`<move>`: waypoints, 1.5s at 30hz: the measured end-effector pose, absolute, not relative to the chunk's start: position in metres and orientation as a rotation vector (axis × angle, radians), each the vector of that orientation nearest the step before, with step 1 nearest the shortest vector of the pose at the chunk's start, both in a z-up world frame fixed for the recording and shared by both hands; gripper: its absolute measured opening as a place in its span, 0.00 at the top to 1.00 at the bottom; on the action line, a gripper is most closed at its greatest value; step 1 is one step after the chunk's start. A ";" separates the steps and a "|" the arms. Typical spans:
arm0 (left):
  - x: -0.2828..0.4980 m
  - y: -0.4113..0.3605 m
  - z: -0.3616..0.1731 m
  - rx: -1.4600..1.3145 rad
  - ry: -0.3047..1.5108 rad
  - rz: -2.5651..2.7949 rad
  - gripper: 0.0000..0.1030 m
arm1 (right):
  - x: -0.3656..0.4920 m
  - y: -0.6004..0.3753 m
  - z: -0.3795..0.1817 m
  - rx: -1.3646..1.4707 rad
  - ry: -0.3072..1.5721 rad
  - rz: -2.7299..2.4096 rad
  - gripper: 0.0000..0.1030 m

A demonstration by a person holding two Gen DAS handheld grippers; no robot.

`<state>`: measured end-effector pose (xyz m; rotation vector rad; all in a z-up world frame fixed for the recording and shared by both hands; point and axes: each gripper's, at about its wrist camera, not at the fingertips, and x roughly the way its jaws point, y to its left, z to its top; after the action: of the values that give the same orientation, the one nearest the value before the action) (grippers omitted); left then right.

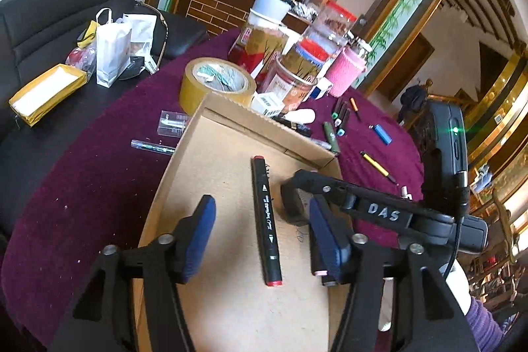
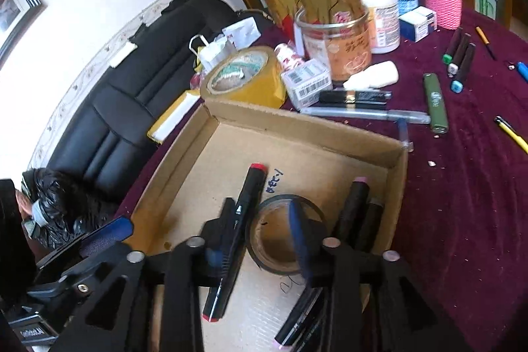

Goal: Organize rigid objects
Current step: 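Release the marker and tape roll into the tray, opening both tools, then grasp the white glue bottle with orange cap using the left tool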

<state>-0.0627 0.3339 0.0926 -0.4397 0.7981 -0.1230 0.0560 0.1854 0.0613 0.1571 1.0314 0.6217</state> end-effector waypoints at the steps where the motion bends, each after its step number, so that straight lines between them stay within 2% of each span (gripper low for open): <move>1: -0.065 0.333 0.095 -0.440 0.793 -0.122 0.42 | 0.054 0.180 0.066 0.165 1.022 0.618 0.62; 3: -0.070 0.328 0.100 -0.431 0.783 -0.120 0.39 | 0.045 0.161 0.080 0.173 0.983 0.614 0.62; 5: -0.077 0.320 0.107 -0.421 0.777 -0.136 0.35 | 0.035 0.142 0.092 0.156 0.942 0.594 0.57; 7: -0.084 0.310 0.112 -0.407 0.771 -0.158 0.33 | 0.019 0.111 0.106 0.128 0.882 0.546 0.46; 10: -0.090 0.285 0.121 -0.381 0.762 -0.207 0.30 | -0.007 0.053 0.119 0.093 0.794 0.433 0.37; 14: -0.093 0.232 0.124 -0.333 0.781 -0.298 0.28 | -0.028 -0.017 0.119 0.103 0.733 0.279 0.35; 21: -0.098 0.117 0.099 -0.169 0.898 -0.430 0.28 | -0.050 -0.120 0.077 0.198 0.728 0.079 0.33; 28: -0.099 0.030 0.067 -0.038 0.964 -0.452 0.28 | -0.063 -0.161 0.052 0.351 0.726 0.069 0.33; 38: -0.088 -0.024 0.040 0.048 0.956 -0.380 0.28 | -0.068 -0.163 0.057 0.361 0.684 0.115 0.33; 40: -0.088 -0.027 0.039 0.062 0.932 -0.380 0.49 | -0.067 -0.166 0.056 0.372 0.690 0.110 0.33; 41: -0.088 -0.031 0.038 0.080 0.928 -0.382 0.74 | -0.066 -0.167 0.054 0.378 0.694 0.107 0.33; 45: -0.088 -0.032 0.034 0.090 0.933 -0.417 0.75 | -0.065 -0.175 0.050 0.417 0.707 0.089 0.33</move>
<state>-0.0881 -0.0320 0.0338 0.0896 0.9334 -0.4174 -0.0647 -0.1753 0.0501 0.4167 0.7069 0.0890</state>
